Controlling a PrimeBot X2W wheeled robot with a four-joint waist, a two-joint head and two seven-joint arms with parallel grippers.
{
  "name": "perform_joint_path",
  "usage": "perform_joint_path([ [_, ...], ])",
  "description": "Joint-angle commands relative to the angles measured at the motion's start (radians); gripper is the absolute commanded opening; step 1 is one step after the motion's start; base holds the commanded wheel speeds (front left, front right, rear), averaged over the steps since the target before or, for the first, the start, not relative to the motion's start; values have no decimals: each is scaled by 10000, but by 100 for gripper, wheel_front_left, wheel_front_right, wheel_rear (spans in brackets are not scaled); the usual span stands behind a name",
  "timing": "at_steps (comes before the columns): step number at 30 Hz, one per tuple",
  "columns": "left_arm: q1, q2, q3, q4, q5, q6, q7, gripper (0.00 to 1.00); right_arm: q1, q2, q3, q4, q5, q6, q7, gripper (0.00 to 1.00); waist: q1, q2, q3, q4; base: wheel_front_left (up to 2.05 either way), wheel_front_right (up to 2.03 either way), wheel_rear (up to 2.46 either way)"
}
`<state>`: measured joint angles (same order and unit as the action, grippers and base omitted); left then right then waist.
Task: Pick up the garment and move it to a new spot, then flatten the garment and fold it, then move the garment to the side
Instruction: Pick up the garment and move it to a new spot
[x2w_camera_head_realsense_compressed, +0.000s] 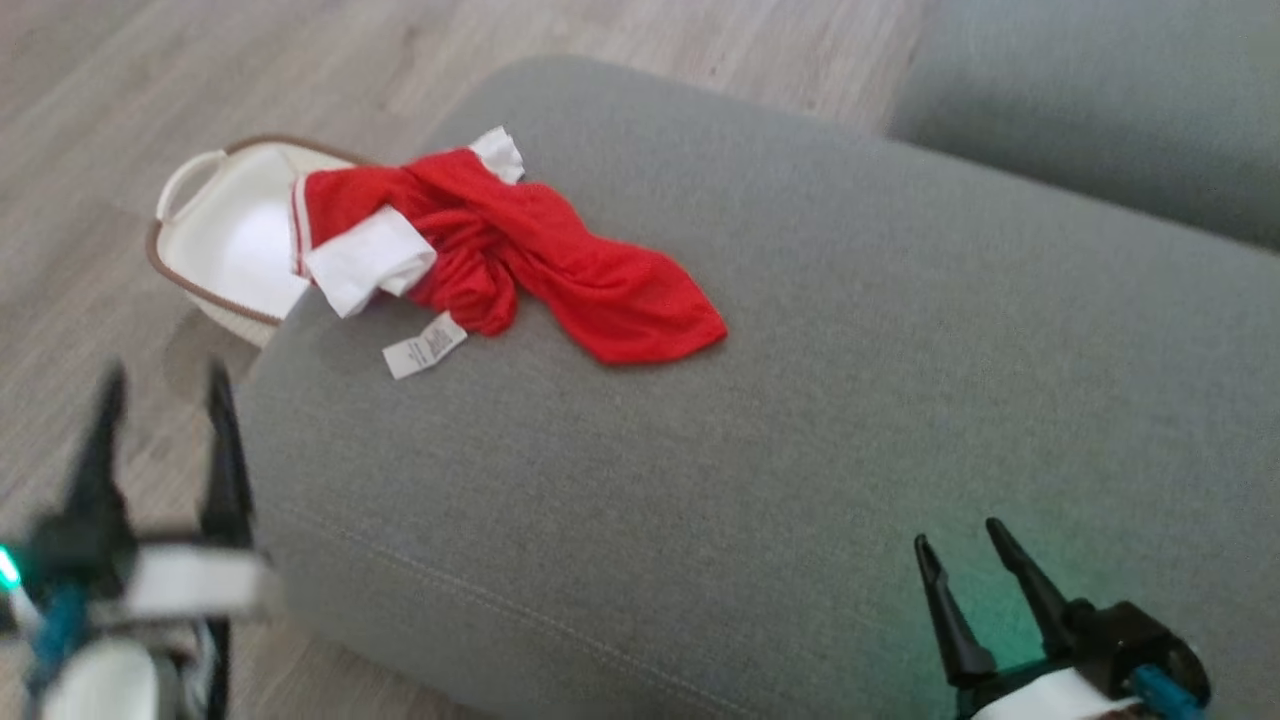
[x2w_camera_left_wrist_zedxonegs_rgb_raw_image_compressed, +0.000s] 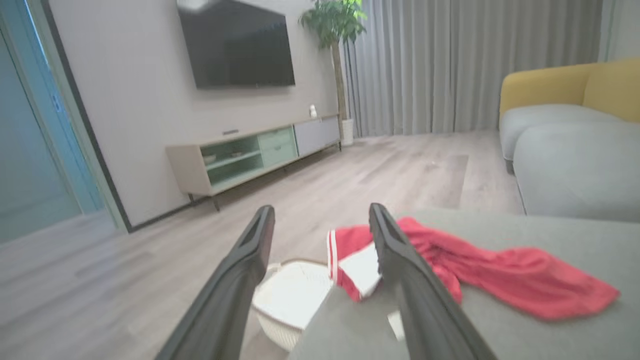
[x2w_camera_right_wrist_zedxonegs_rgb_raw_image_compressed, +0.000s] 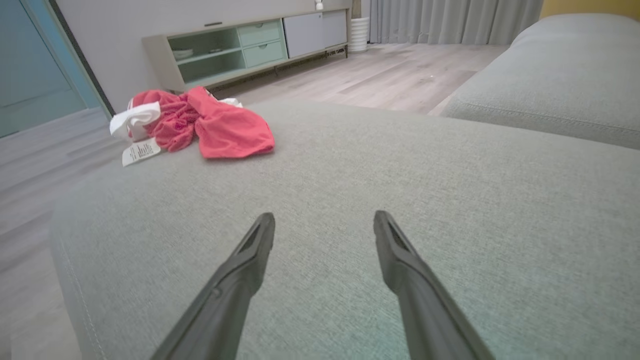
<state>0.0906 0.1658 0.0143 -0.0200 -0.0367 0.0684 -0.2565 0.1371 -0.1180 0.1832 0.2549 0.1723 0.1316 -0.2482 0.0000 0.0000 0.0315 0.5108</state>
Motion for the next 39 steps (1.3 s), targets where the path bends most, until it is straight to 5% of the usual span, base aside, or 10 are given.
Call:
perform_joint_path([
  [1,-1551,385,552,-126,-121,-183,-53,100,-414,-462,170,-362,-114,-9,-136,100,0,0,704,-300,0,0,0],
  [7,-3778,903,664,1434,-328,-787,-53,100,-852,-1044,148,-443,-238,-9,-136,100,0,0,1521,-817,0,0,0],
  [15,-7672,1357,381,6423,-1215,-1727,993,100,-1525,-1814,118,-675,-368,-9,-136,100,0,0,2857,-1610,0,0,0],
  [23,-9465,1767,-285,10308,-2024,-1980,2599,100,-2026,-2053,154,-776,-455,-9,-136,100,0,0,3783,-2391,0,0,0],
  [29,-9704,1944,-814,11524,-2815,-1987,2320,100,-2258,-2135,19,-867,-520,-9,-136,100,0,0,4292,-2816,0,0,0],
  [30,-9726,1952,-836,11589,-2900,-1988,2093,72,-2259,-2136,0,-870,-523,-9,-136,100,0,0,4320,-2837,0,0,0],
  [31,-9734,1942,-896,11651,-2969,-1988,1899,0,-2256,-2136,-9,-871,-528,-9,-136,100,0,0,4334,-2853,0,0,0],
  [39,-9815,2305,-1519,11572,-2935,-1989,118,0,-2269,-1878,170,-594,-460,-9,-136,100,0,0,3561,-2943,0,0,0],
])
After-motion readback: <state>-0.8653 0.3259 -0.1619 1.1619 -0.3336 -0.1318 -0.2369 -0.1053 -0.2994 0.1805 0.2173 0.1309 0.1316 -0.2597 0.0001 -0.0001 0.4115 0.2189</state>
